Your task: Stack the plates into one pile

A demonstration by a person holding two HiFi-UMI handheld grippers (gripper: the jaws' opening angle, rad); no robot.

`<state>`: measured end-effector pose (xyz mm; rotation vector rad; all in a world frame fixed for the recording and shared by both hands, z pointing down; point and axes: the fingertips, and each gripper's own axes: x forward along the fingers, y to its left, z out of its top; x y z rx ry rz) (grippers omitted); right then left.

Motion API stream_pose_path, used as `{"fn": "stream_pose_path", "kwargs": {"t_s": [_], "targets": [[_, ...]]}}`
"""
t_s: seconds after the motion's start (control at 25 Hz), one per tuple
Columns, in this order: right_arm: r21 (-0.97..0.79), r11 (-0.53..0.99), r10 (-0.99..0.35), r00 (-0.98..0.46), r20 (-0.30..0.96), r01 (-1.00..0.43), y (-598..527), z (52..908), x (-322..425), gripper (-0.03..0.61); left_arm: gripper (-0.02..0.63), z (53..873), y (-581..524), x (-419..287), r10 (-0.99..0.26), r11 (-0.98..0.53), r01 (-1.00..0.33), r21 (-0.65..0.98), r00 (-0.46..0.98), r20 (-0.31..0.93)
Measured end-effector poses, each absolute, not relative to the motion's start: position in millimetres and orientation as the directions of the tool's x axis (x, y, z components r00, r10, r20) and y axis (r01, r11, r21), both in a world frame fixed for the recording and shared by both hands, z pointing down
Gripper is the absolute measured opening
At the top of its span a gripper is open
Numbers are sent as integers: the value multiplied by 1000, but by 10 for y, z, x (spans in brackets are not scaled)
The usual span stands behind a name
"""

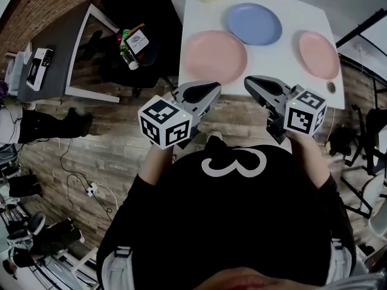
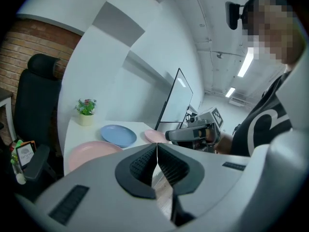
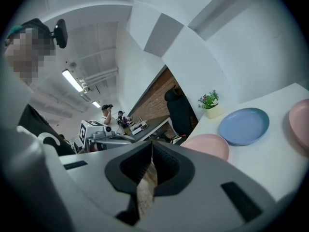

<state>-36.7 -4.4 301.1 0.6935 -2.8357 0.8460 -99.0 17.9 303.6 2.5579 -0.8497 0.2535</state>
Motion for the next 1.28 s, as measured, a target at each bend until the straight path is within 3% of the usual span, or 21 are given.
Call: {"fn": "stream_pose_path", "kwargs": {"t_s": [0.36, 1.28], "targets": [[-501, 669, -510, -829, 227, -549, -291, 3053, -652, 25, 17, 3088, -264, -1474, -450, -764, -539, 354, 839, 306], [-545, 474, -673, -684, 283, -692, -1276, 3454, 362, 26, 17, 3262, -1200, -937, -380, -781, -499, 376, 857, 346]]}}
